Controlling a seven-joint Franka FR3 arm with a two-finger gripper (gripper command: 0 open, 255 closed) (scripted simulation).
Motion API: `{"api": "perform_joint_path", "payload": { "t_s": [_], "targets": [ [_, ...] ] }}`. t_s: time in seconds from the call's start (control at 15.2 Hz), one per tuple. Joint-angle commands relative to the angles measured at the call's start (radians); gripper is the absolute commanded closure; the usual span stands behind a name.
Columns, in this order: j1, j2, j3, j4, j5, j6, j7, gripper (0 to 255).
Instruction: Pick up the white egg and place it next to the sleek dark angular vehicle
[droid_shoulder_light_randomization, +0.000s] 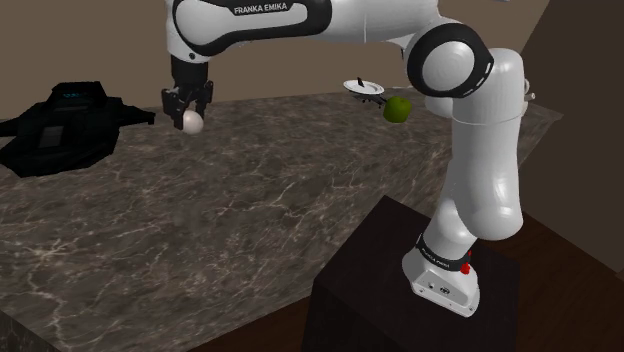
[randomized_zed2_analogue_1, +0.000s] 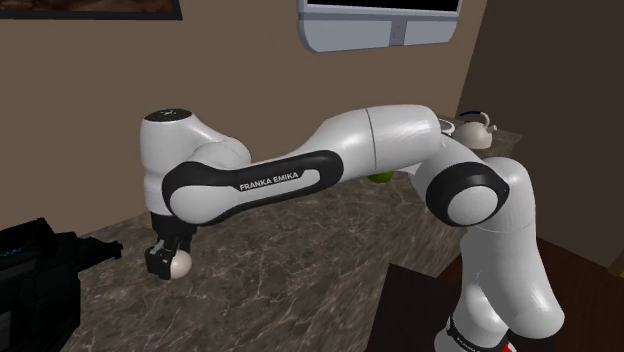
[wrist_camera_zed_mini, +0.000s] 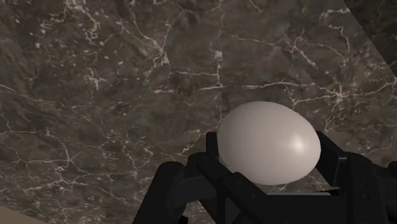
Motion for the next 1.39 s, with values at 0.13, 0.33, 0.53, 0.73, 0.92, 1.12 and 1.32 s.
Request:
{"api": "perform_joint_path", "payload": {
  "t_s": [0.13, 0.33, 0.53, 0.73, 0.92, 1.12, 1.32],
  "targets": [
    [-0.001, -0.004, 0.0, -0.059, 0.001, 0.056, -0.002, 255],
    [-0.001, -0.001, 0.0, -0.095, 0.001, 0.095, -0.003, 255],
    [-0.001, 0.004, 0.0, -0.128, 0.002, 0.133, -0.004, 255],
    [-0.001, 0.011, 0.0, -0.158, 0.002, 0.17, -0.005, 255],
    [-0.001, 0.02, 0.0, -0.185, 0.002, 0.206, -0.006, 255],
    [-0.001, 0.03, 0.0, -0.208, 0.003, 0.238, -0.007, 255],
    [-0.001, 0.03, 0.0, -0.207, 0.003, 0.238, -0.007, 255]
  ]
}}
